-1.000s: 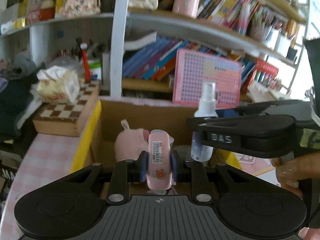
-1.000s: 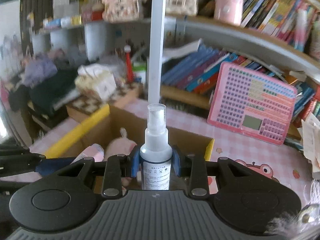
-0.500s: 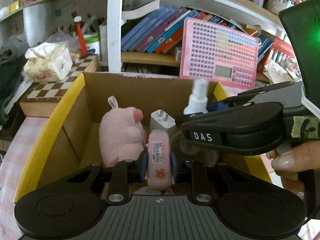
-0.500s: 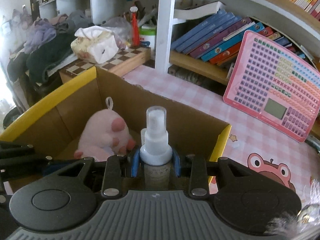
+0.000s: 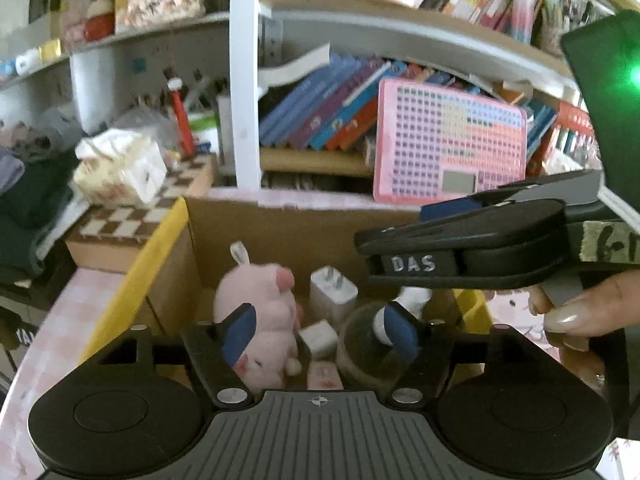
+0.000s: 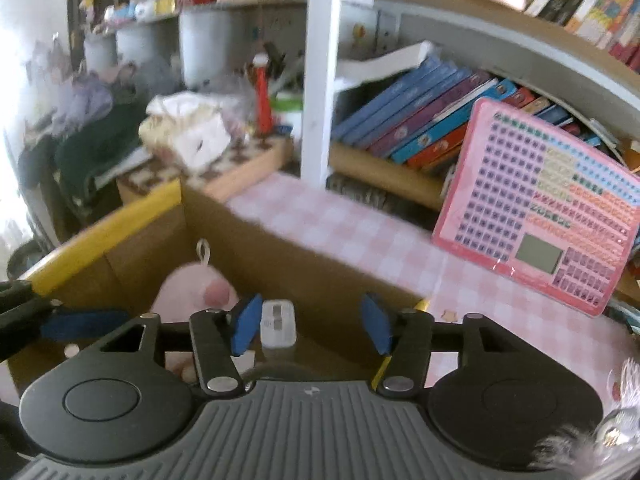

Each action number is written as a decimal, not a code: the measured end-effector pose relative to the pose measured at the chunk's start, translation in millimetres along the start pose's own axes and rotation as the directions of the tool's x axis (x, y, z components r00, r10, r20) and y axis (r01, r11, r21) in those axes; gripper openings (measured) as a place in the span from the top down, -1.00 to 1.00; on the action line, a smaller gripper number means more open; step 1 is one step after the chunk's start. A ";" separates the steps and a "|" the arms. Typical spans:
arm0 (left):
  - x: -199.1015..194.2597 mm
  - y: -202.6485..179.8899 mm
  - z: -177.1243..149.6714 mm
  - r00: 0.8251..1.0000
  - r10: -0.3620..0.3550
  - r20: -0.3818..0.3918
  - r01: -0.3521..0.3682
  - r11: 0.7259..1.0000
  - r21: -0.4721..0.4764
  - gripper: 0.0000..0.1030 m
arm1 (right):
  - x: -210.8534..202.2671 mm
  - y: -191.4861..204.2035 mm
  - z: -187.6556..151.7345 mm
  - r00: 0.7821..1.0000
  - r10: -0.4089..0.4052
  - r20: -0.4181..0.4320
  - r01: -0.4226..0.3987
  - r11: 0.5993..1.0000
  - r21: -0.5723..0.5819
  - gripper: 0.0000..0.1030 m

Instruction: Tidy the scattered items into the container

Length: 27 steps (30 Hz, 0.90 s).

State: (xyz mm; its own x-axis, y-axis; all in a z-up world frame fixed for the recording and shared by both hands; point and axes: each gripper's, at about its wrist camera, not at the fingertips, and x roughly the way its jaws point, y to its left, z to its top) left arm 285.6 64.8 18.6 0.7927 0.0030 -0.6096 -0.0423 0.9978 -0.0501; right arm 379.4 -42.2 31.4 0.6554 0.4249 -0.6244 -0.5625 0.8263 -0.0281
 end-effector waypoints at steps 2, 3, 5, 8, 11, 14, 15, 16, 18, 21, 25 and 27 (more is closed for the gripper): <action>-7.6 -1.2 2.0 1.000 0.002 0.012 -0.002 1.000 0.009 -0.44 | -11.4 -1.9 1.4 1.000 -0.004 0.023 0.003 1.000 0.022 -0.09; -12.2 -1.3 2.6 1.000 0.000 0.021 0.000 1.000 0.013 -0.45 | -17.4 -1.8 1.5 0.999 -0.006 0.035 0.005 1.000 0.029 -0.10; -23.8 -0.5 2.3 0.999 -0.006 0.045 0.005 1.000 0.017 -0.57 | -30.2 0.4 1.0 0.998 -0.012 0.057 0.010 0.999 0.038 -0.11; -43.7 1.1 -0.5 0.997 -0.014 0.081 0.012 1.000 0.020 -0.60 | -52.1 4.1 -1.9 0.996 -0.031 0.088 0.025 0.998 0.064 -0.12; -67.9 4.7 -5.5 0.994 -0.006 0.112 0.005 1.000 0.005 -0.65 | -77.7 9.5 -6.8 0.992 -0.046 0.119 0.035 0.995 0.093 -0.12; -95.4 10.1 -14.2 0.987 -0.008 0.158 0.010 1.000 -0.011 -0.70 | -106.1 17.5 -15.2 0.986 -0.068 0.153 0.050 0.992 0.117 -0.15; -104.4 11.5 -17.3 0.986 -0.008 0.168 0.011 1.000 -0.013 -0.70 | -114.9 20.4 -18.6 0.984 -0.074 0.161 0.054 0.990 0.127 -0.15; -113.2 13.2 -20.5 0.984 -0.010 0.177 0.012 1.000 -0.013 -0.70 | -123.0 23.5 -22.1 0.981 -0.083 0.173 0.058 0.988 0.142 -0.16; -130.9 17.0 -27.2 0.981 -0.013 0.196 0.015 1.000 -0.010 -0.71 | -139.8 31.8 -30.6 0.978 -0.095 0.186 0.066 0.985 0.156 -0.16; -157.0 23.1 -39.6 0.976 -0.015 0.217 0.017 1.000 -0.011 -0.73 | -163.8 46.8 -45.7 0.975 -0.111 0.194 0.078 0.982 0.171 -0.16; -190.0 31.5 -62.7 0.972 -0.022 0.233 0.026 1.000 -0.014 -0.80 | -194.0 70.2 -72.0 0.970 -0.141 0.198 0.105 0.977 0.184 -0.17; -204.3 34.8 -76.4 0.972 -0.024 0.234 0.028 0.999 -0.017 -0.81 | -208.6 81.7 -87.8 0.970 -0.158 0.186 0.122 0.974 0.190 -0.17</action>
State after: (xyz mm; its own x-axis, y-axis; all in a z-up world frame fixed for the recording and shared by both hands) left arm 75.7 93.9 81.0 0.9137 -0.0053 -0.4064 -0.0301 0.9963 -0.0806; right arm 152.4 -95.7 90.9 0.8184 0.3504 -0.4554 -0.3720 0.9271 0.0447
